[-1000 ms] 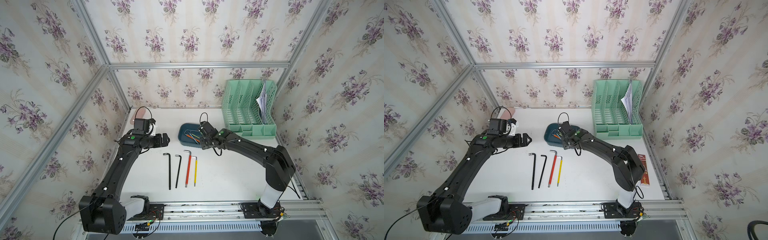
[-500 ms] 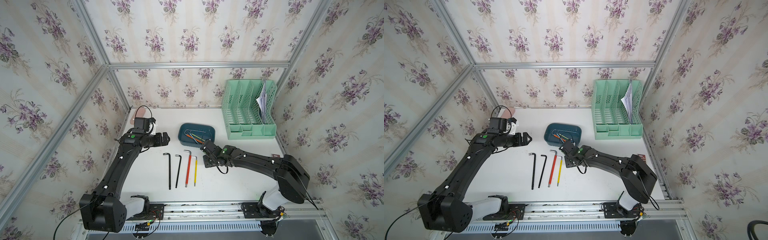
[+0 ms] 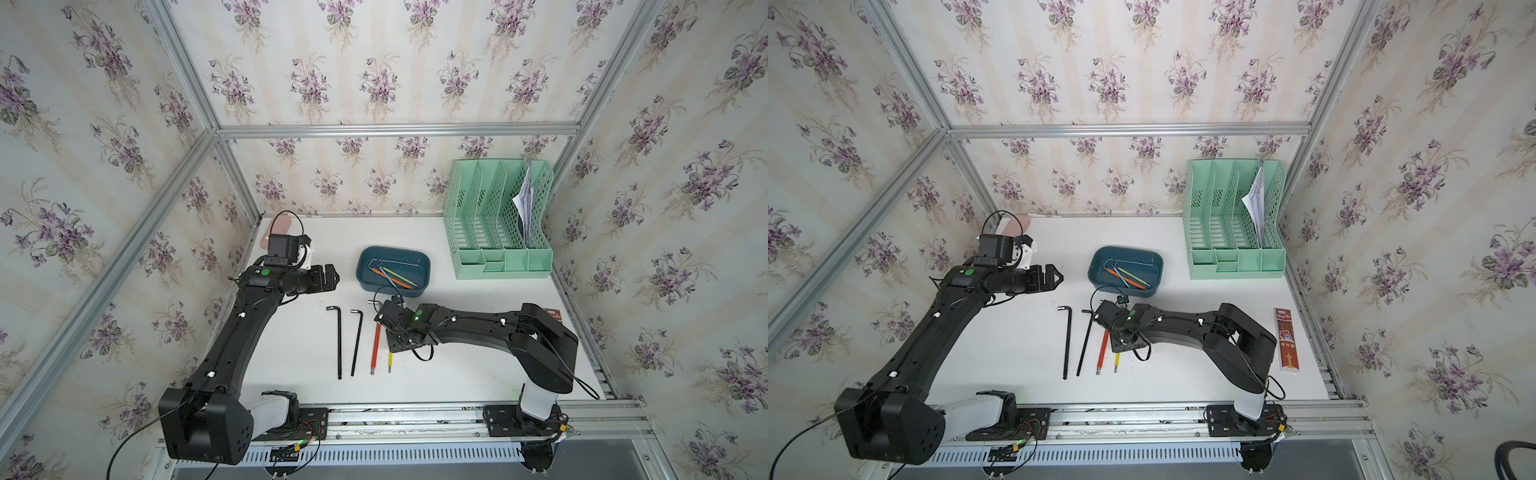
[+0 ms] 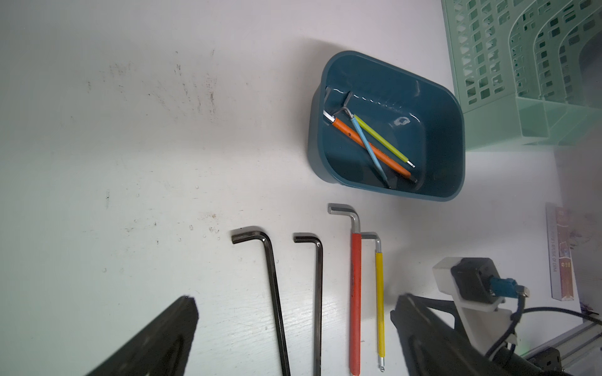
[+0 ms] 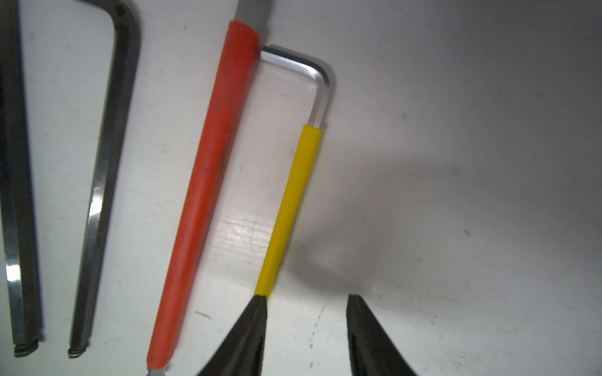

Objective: Put the hex key on the desktop into the storage box
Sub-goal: Adjust the Allen key at the center of the board.

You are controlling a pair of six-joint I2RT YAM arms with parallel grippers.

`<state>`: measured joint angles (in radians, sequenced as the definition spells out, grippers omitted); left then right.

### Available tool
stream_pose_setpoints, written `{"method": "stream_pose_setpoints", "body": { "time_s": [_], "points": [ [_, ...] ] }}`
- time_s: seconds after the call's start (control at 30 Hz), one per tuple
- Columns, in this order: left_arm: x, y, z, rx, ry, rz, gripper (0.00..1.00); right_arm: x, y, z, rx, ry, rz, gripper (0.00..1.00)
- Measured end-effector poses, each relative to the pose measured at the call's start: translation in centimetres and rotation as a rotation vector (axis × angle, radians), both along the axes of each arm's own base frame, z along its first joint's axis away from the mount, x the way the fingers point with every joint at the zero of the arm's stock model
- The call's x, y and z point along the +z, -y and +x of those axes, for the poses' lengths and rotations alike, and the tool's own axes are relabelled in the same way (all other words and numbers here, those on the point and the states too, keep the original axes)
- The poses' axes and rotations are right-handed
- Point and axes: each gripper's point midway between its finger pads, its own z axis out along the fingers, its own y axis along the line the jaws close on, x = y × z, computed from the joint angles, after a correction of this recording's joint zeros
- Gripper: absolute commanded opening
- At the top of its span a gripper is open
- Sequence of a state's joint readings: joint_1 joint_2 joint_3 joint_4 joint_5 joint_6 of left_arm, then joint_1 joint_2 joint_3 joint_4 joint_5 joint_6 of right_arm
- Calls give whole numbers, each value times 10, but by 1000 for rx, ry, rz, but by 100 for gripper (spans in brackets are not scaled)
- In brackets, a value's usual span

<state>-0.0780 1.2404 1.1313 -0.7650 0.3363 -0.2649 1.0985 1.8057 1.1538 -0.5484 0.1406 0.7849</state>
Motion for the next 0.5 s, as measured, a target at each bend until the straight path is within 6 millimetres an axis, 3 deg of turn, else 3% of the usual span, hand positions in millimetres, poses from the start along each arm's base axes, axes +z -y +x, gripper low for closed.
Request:
{"method": "stream_pose_setpoints", "body": {
  "time_s": [0.3,0.5],
  "points": [
    [0,-2,-2,7,-2,10,99,-14,-17,3,10,-36,-20,47],
    [-1,-3,-2,8,-4,13,99,-22,-6,5,7,-17,-84,48]
  ]
}}
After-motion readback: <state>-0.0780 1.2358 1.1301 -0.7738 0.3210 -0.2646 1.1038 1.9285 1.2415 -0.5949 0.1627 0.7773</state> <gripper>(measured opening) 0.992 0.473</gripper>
